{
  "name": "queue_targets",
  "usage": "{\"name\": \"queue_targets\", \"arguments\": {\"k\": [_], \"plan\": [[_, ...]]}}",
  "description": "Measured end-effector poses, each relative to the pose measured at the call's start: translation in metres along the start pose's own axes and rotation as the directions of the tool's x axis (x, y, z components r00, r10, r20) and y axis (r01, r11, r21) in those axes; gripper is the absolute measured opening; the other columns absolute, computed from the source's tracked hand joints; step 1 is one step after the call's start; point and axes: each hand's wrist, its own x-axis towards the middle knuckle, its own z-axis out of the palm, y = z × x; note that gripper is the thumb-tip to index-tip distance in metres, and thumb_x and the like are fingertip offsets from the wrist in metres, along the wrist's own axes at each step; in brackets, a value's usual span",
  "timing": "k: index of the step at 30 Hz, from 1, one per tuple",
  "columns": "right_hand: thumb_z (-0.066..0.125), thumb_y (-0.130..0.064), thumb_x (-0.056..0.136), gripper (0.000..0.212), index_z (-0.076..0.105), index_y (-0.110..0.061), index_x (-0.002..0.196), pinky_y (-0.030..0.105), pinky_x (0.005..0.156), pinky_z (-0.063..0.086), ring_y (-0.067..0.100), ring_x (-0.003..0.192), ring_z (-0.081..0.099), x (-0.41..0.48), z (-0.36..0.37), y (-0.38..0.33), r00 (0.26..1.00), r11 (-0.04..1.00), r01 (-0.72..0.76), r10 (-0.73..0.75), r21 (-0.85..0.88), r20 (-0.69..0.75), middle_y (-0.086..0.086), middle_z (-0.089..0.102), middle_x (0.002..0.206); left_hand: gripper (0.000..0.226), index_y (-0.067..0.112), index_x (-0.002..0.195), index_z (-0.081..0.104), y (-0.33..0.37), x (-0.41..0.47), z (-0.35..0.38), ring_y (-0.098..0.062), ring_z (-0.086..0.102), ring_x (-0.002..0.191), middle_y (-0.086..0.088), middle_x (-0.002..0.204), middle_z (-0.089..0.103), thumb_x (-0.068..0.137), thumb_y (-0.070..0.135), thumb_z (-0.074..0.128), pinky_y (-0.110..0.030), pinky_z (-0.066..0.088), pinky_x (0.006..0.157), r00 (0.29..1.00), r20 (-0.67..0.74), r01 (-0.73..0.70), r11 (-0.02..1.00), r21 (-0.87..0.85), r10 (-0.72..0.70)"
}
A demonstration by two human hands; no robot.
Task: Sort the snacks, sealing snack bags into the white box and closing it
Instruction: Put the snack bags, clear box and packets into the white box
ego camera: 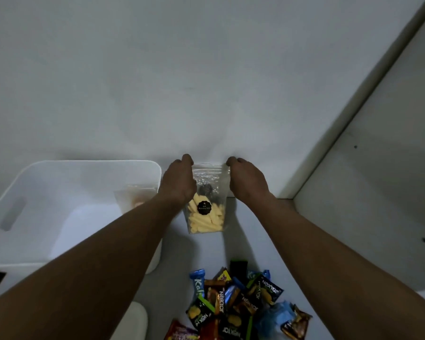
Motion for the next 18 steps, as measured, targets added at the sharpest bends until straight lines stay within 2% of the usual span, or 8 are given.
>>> {"name": "queue_targets", "arguments": {"k": [4, 7, 10, 13, 18], "plan": [[0.052, 0.003, 0.087, 0.038, 0.052, -0.009, 0.123, 0.042, 0.08, 0.053, 0.034, 0.107, 0.058, 0.006, 0.01, 0.006, 0.999, 0.999, 0.018, -0.016, 0.048, -0.047, 0.012, 0.063, 0.117, 0.049, 0.014, 0.123, 0.047, -0.001, 0.001, 0.01, -0.036, 0.059, 0.103, -0.014, 0.105, 0.064, 0.08, 0.018, 0.07, -0.041, 0.048, 0.082, 1.0, -0.004, 0.001, 0.997, 0.082, 0.0], [0.051, -0.005, 0.093, 0.025, 0.054, -0.01, 0.117, 0.041, 0.076, 0.053, 0.034, 0.101, 0.059, 0.009, 0.015, 0.007, 0.995, 0.996, 0.029, -0.021, 0.08, -0.094, 0.011, 0.064, 0.112, 0.048, 0.016, 0.121, 0.055, -0.007, 0.0, 0.013, -0.035, 0.06, 0.102, -0.012, 0.103, 0.065, 0.076, 0.021, 0.072, -0.044, 0.051, 0.085, 1.0, -0.022, -0.006, 0.992, 0.123, 0.009], [0.053, -0.01, 0.095, 0.025, 0.055, -0.013, 0.12, 0.037, 0.069, 0.049, 0.033, 0.098, 0.06, 0.011, 0.015, 0.008, 0.99, 0.997, 0.078, -0.076, 0.006, -0.122, 0.01, 0.063, 0.107, 0.022, 0.016, 0.099, 0.07, -0.009, -0.002, 0.015, -0.032, 0.062, 0.098, -0.009, 0.097, 0.067, 0.077, 0.019, 0.067, -0.039, 0.053, 0.082, 0.999, -0.025, -0.029, 0.988, 0.153, 0.033], [0.058, -0.013, 0.095, 0.028, 0.057, -0.014, 0.122, 0.034, 0.064, 0.04, 0.032, 0.102, 0.059, 0.015, 0.014, 0.008, 0.981, 0.983, 0.138, -0.153, -0.122, -0.122, 0.009, 0.062, 0.11, 0.012, 0.014, 0.081, 0.069, -0.003, -0.004, 0.013, -0.032, 0.066, 0.088, -0.01, 0.087, 0.069, 0.073, 0.014, 0.06, -0.039, 0.055, 0.075, 0.999, 0.034, -0.027, 0.993, 0.118, 0.023], [0.063, -0.003, 0.085, 0.017, 0.065, -0.008, 0.101, 0.034, 0.058, 0.035, 0.034, 0.098, 0.06, 0.016, 0.016, 0.008, 0.969, 0.957, 0.19, -0.219, -0.221, -0.113, 0.012, 0.064, 0.099, 0.014, 0.011, 0.092, 0.059, 0.009, -0.013, 0.012, -0.038, 0.062, 0.085, -0.017, 0.091, 0.066, 0.079, 0.009, 0.054, -0.04, 0.051, 0.071, 0.995, 0.077, -0.07, 0.994, 0.089, 0.063]]}}
